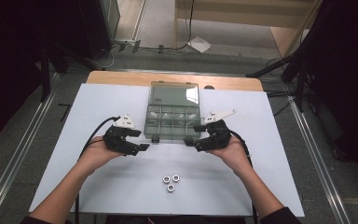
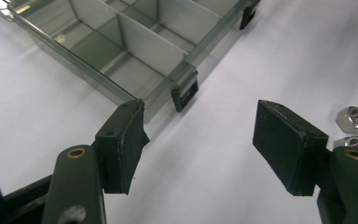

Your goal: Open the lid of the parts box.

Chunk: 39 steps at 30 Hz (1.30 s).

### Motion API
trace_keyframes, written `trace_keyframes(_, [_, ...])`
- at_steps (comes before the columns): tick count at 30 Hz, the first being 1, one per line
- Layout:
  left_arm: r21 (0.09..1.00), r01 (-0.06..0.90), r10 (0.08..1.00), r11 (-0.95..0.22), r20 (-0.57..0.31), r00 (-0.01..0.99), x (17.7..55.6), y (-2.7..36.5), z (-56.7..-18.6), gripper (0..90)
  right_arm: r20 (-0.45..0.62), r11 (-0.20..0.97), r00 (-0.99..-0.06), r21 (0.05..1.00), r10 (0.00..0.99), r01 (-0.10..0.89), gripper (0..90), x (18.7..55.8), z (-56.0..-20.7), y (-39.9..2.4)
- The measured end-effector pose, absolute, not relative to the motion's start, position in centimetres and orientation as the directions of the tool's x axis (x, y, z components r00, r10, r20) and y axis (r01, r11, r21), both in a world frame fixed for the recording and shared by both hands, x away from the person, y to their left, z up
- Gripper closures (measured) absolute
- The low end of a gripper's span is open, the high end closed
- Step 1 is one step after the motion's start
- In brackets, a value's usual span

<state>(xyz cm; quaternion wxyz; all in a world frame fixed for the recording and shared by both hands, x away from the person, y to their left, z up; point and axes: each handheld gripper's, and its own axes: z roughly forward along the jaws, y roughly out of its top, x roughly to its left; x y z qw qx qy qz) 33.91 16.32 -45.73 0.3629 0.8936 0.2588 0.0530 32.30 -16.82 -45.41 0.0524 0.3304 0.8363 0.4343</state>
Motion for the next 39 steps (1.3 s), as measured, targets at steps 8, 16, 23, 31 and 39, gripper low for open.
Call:
trace_keyframes(8, [0.682, 0.425, 0.492, -0.595, -0.109, 0.864, 32.9, 16.7, -45.6, 33.9, 0.205, 0.403, -0.79, 0.77, 0.578, 0.495, 28.5, 31.0, -45.5, -16.5])
trace_keyframes(16, [0.684, 0.417, 0.495, -0.598, -0.093, 0.864, 31.6, 17.3, -45.5, 33.9, 0.207, 0.404, -0.796, 0.772, 0.569, 0.49, 28.5, 30.1, -45.8, -16.3])
trace_keyframes(23, [0.671, 0.414, 0.492, -0.615, -0.083, 0.867, 30.7, 17.9, -45.9, 33.9, 0.214, 0.407, -0.794, 0.765, 0.569, 0.499, 28.5, 29.4, -46.2, -16.4])
trace_keyframes(31, [0.664, 0.423, 0.505, -0.617, -0.078, 0.859, 30.2, 18.7, -46.2, 33.9, 0.214, 0.411, -0.793, 0.761, 0.571, 0.502, 28.2, 28.6, -46.5, -16.6])
trace_keyframes(39, [0.654, 0.429, 0.504, -0.624, -0.083, 0.86, 29.6, 19.2, -46.3, 33.9, 0.223, 0.406, -0.798, 0.765, 0.56, 0.499, 27.9, 28.0, -46.8, -16.4])
